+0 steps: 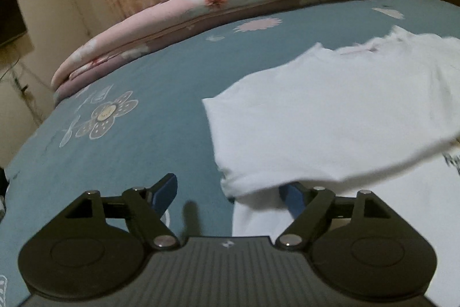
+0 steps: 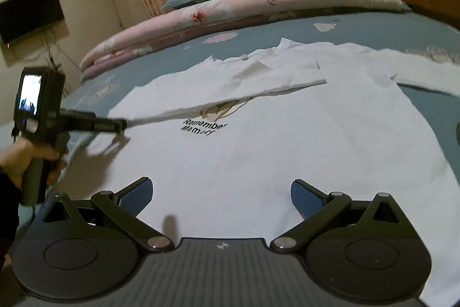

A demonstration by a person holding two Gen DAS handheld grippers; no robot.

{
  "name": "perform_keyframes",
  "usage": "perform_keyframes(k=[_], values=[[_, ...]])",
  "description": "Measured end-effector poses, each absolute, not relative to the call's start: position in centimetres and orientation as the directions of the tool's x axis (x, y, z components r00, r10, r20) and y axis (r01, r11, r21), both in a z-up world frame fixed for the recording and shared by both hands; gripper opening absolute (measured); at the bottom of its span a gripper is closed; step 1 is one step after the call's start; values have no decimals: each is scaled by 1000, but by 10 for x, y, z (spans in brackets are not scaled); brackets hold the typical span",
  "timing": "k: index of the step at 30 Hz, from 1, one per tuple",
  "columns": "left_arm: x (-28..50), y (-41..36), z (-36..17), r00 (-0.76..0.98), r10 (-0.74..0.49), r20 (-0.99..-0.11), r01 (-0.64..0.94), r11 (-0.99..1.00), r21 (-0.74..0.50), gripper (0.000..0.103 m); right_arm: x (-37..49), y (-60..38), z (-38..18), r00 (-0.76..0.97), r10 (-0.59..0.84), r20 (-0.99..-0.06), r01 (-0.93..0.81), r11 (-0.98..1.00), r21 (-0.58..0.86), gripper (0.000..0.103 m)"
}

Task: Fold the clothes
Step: 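Open the left gripper to release the strip on the shirt, then lower the right gripper onto the shirt near the collar and pinch fabric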

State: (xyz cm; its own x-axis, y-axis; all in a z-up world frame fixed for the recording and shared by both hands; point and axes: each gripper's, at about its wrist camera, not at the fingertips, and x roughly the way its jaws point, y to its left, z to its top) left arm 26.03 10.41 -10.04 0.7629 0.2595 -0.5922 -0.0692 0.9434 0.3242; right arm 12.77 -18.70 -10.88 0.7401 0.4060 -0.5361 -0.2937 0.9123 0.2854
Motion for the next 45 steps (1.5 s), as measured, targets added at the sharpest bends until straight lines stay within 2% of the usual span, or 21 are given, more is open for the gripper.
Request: perform_keyframes(k=[4,8,10,13,19,27,29,30,31,32,41,45], values=[[270,107,-105,762,269,-589,-101,948,302,83,142,-188,-88,718,458,-523,-355,889,290,103],[262,116,-111,778,239,-581,-140,968,211,84,187,-199,-55,697,471,-541,-360,882,304,100],[262,126,-110,773,195,-604,-133,980,146,85,219,-208,-43,688,462,-559,-343,886,312,86],[262,141,-111,766,143,-627,-144,988,50,88,266,-220,-34,690,418,-591,-288,908,305,77],[261,140,-112,768,146,-623,-148,988,49,89,340,-234,-52,733,244,-635,-188,970,156,65],[263,141,-112,768,136,-626,-146,989,36,91,372,-223,-98,706,230,-670,-241,967,78,62],[263,141,-112,768,137,-625,-146,989,37,92,365,-219,-96,704,251,-665,-271,960,76,47],[263,141,-112,768,139,-625,-147,988,38,92,362,-216,-94,702,253,-666,-281,957,68,36],[263,140,-112,768,140,-625,-148,988,40,92,359,-213,-92,694,265,-670,-298,952,69,19],[263,140,-112,768,140,-625,-148,988,39,92,357,-210,-91,686,272,-675,-309,949,69,13],[263,137,-111,767,147,-625,-146,988,54,92,353,-223,-53,729,248,-639,-259,963,77,11],[261,131,-109,772,145,-619,-118,989,85,92,354,-231,-58,730,191,-656,-219,975,41,11]])
